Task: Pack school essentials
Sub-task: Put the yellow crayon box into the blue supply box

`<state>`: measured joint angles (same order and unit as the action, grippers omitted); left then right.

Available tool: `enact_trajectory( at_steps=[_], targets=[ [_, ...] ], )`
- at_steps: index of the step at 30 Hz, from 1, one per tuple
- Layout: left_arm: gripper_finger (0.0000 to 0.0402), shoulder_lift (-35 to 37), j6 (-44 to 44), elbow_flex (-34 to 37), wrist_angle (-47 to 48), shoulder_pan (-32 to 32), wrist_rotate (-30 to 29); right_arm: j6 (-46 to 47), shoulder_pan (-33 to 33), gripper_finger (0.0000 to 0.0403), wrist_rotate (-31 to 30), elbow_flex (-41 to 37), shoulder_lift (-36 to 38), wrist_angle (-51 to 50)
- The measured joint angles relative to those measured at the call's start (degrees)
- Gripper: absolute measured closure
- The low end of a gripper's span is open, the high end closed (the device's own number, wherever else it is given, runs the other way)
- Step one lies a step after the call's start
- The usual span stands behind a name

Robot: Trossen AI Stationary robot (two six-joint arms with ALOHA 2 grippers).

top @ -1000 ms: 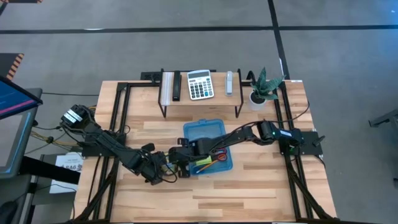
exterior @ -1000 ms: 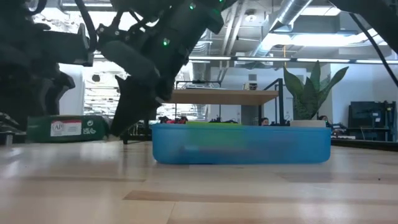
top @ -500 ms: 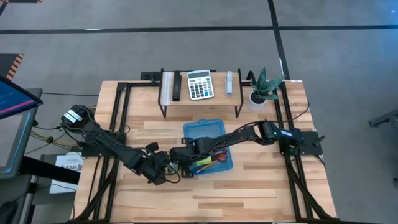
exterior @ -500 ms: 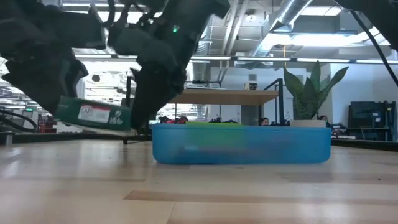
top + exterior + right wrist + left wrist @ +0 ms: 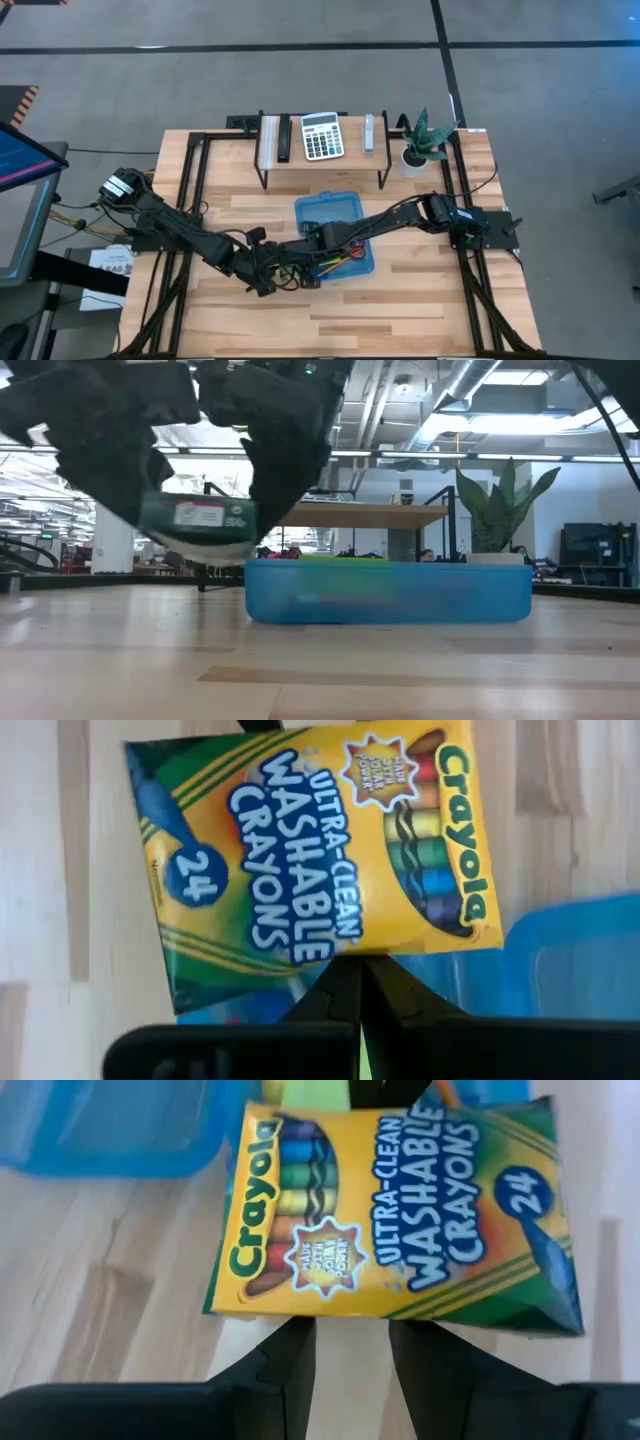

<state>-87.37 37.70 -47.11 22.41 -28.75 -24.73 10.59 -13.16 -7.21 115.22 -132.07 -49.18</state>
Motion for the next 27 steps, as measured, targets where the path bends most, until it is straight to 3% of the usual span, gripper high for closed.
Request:
enact_trajectory(
  at_steps=[7,14,22,27],
  targets=[
    [0.0283,0.0,-4.52,0.07,-5.37,1.36,-0.12,1.81,-1.04,0.0389,-1.42,-0.03,0.39,-3.86],
    [0.0283,0.0,-6.88,0.07,-9.38,2.79,-0.36,4.44,-1.87,0.0387,-5.09,-3.87,5.88,-5.02],
    [0.0283,-0.74,-12.46,0.02,-19.47,5.91,1.77,8.25,-3.06,0.0388,-6.43,-13.93,13.53,-3.72],
    [0.0283,-5.94,-14.58,-1.87,-22.23,8.46,6.76,11.32,-3.79,0.0387,-6.57,-23.16,17.57,1.59]
  ],
)
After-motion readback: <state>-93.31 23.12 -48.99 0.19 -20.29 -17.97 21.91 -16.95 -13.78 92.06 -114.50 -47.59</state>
